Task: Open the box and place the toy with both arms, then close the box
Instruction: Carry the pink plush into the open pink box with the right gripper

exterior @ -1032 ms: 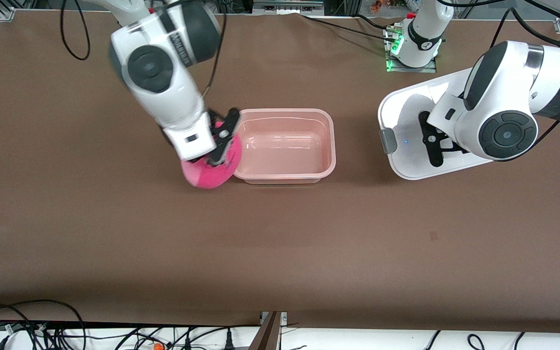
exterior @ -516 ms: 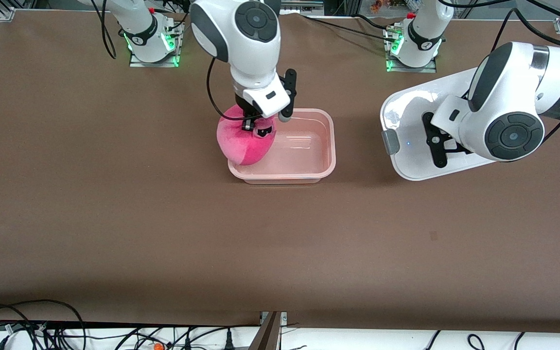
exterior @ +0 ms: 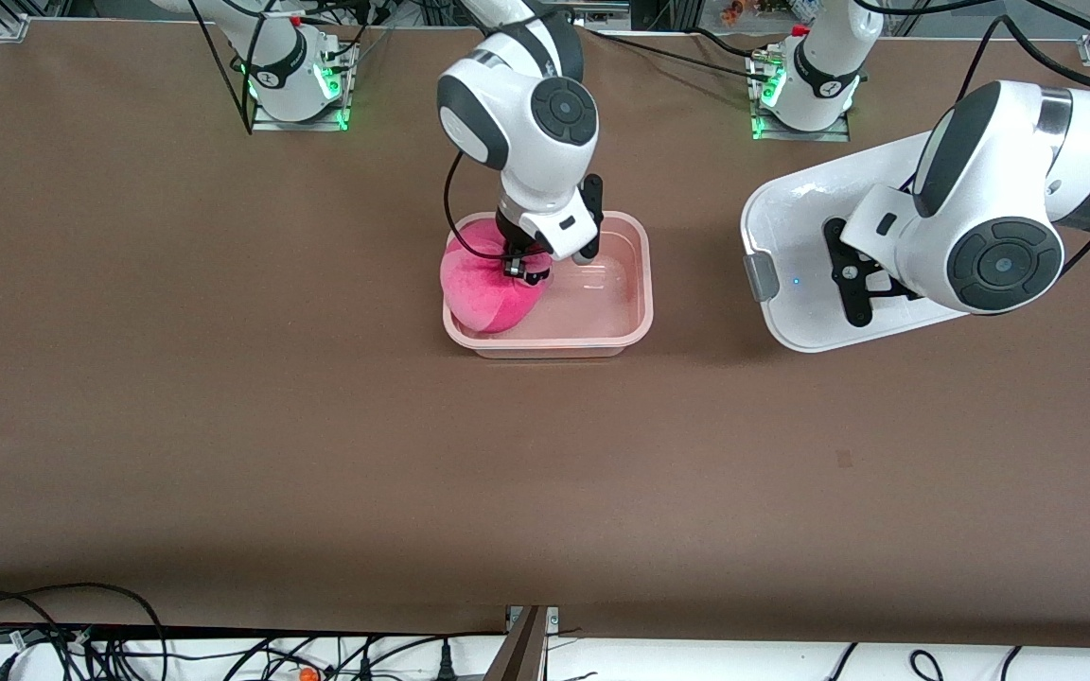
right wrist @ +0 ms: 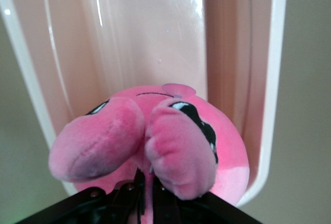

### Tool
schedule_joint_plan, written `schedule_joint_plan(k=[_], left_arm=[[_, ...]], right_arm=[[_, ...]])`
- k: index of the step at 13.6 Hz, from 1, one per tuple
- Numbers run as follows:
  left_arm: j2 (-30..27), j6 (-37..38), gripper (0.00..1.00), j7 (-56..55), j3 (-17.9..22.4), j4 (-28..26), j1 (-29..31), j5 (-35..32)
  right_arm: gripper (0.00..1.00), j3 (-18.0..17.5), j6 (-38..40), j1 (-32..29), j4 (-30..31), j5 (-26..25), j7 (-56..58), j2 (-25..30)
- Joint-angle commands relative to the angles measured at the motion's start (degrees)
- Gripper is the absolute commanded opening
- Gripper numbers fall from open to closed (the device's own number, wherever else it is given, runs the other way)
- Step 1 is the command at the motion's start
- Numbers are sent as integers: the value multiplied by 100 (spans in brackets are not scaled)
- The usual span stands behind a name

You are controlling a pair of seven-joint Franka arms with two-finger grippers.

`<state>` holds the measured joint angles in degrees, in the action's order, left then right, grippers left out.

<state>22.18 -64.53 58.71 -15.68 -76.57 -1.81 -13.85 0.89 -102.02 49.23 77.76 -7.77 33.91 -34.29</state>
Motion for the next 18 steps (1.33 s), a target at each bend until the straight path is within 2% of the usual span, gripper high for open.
schedule_joint_plan(k=[1, 6, 7, 8, 13, 17, 18], left_arm=[[-65, 46, 0, 149, -23, 28, -13, -118], [-82, 46, 0, 149, -41, 37, -39, -110], [-82, 46, 0, 149, -41, 37, -39, -110], [-82, 55, 0, 149, -41, 37, -13, -101], [-82, 55, 0, 158, -32, 151, 14, -66], [-100, 90, 0, 114, -76, 274, -74, -57], [-100, 99, 0, 132, -84, 283, -83, -48]], right_arm=[[0, 69, -185, 70, -183, -137, -313, -367], [0, 78, -537, 166, -174, -391, -622, -745], [4, 87, -773, 245, -183, -479, -744, -816], [98, 87, -1071, 237, -183, -480, -815, -851], [100, 78, -1820, 280, -200, -454, -1895, -869], [100, 87, -1743, 228, -384, -401, -1967, -756], [100, 131, -1594, 158, -394, -166, -1976, -564]])
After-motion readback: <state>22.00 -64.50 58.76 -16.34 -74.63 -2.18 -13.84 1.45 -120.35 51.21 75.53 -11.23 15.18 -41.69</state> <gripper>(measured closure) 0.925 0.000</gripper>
